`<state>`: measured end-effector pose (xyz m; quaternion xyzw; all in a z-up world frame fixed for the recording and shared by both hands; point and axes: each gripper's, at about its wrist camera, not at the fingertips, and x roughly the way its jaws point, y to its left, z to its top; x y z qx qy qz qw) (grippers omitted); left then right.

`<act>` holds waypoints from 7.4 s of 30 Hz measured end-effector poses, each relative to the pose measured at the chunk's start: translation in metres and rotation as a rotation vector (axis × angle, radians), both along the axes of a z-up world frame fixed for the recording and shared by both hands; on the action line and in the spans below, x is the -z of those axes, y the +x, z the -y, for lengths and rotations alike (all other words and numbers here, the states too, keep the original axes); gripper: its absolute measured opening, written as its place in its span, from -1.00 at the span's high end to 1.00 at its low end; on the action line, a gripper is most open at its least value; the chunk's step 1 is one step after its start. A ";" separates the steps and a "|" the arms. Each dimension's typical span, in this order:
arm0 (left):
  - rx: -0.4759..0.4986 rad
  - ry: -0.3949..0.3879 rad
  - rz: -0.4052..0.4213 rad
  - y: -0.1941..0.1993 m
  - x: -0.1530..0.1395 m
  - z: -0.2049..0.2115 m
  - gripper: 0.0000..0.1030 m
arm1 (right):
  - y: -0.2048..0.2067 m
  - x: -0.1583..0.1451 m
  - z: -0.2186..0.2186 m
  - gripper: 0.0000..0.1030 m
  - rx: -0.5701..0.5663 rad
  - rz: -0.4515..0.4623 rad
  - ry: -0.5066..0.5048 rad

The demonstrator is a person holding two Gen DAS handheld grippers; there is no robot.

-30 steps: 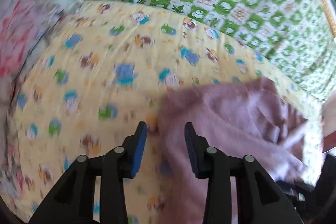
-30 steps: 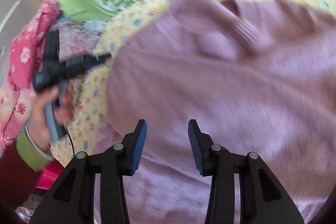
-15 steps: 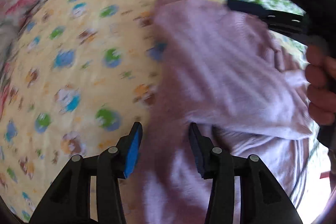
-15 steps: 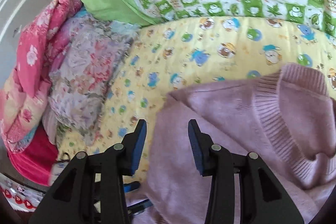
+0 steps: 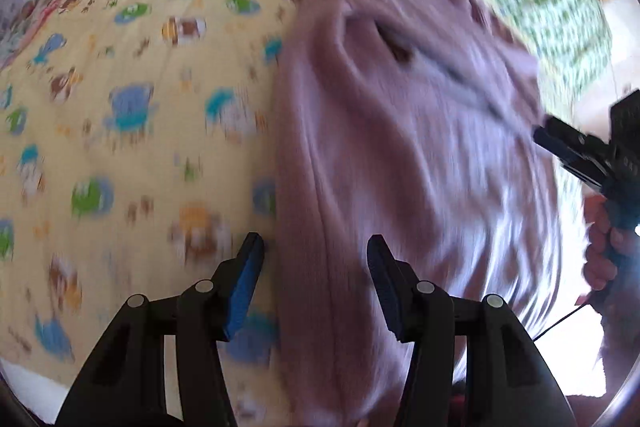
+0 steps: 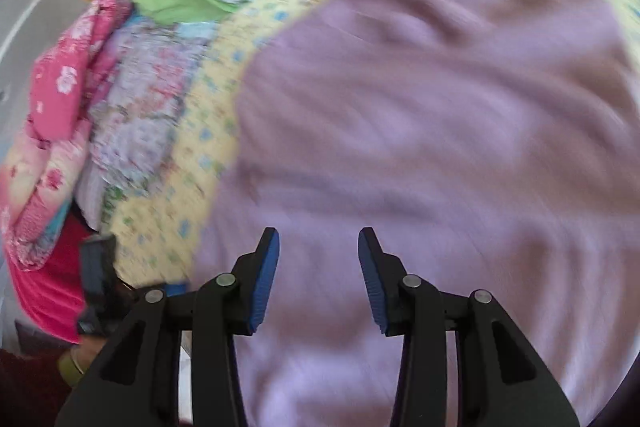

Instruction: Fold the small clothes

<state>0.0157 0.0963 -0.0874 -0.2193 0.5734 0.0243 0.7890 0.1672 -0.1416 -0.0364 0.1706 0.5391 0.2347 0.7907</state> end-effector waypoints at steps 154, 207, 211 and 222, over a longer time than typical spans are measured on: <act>0.335 0.124 0.310 0.300 -0.006 0.028 0.49 | 0.159 0.051 0.083 0.29 0.015 0.202 -0.112; -0.372 0.085 0.258 0.125 -0.040 -0.049 -0.17 | 0.069 -0.045 0.129 0.16 0.177 0.242 -0.024; -0.406 0.038 0.241 0.104 -0.027 -0.057 -0.19 | 0.073 -0.049 0.086 0.15 0.095 0.227 -0.014; -0.390 -0.080 0.216 0.087 -0.012 -0.075 -0.31 | 0.090 -0.051 -0.016 0.07 -0.039 0.202 -0.015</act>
